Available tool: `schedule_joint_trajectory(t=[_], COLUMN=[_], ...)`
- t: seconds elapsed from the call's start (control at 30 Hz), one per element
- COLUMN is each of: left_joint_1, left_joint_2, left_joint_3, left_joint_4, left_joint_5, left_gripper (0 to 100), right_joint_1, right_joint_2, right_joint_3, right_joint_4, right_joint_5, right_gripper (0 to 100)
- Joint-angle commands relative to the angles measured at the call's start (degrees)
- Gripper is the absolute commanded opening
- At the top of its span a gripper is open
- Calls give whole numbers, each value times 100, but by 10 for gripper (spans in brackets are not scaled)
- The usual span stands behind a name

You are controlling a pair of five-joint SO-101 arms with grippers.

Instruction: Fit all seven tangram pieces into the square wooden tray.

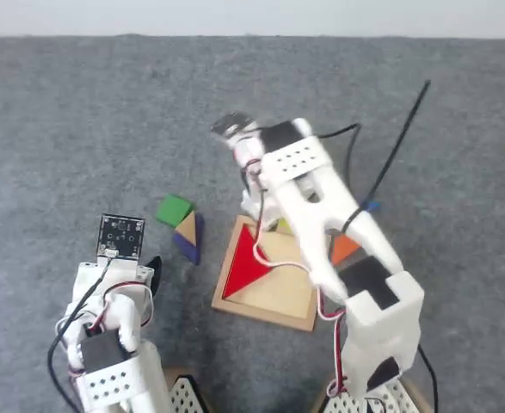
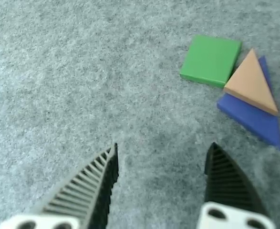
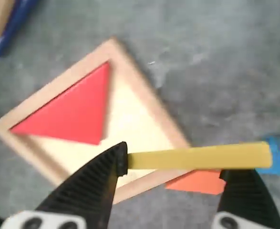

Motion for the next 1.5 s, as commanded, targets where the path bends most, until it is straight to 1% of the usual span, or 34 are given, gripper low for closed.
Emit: schedule_joint_trajectory(t=[0.0,0.17,0.27,0.4,0.47,0.6,0.8,0.9,1.07,1.17,1.27,1.47], left_joint_1=[0,0,0,0,0,0,0,0,0,0,0,0], left_joint_2=[26,26,26,26,26,26,26,26,26,26,26,26], left_joint_3=[-40,-40,-40,-40,-40,-40,-40,-40,-40,-40,-40,-40], left_joint_4=[-18,-18,-18,-18,-18,-18,-18,-18,-18,-18,-18,-18], left_joint_5=[-62,-62,-62,-62,-62,-62,-62,-62,-62,-62,-62,-62], left_gripper=[281,281,281,281,281,281,281,281,281,281,281,281], right_joint_1=[-303,-347,-426,-462,-444,-435,-444,-426,-110,154,233,84], right_joint_2=[-418,-365,84,892,1033,813,-31,-101,84,110,13,-13], right_joint_3=[-299,-290,-290,-325,-334,-334,-290,-149,431,1081,1618,1960], right_joint_4=[488,778,760,286,75,-171,-497,-857,-1455,-2167,-2695,-2651], right_joint_5=[-132,-105,9,26,26,-220,-290,-360,-404,-431,-475,-352], right_gripper=[295,295,295,295,296,296,296,296,296,296,296,296])
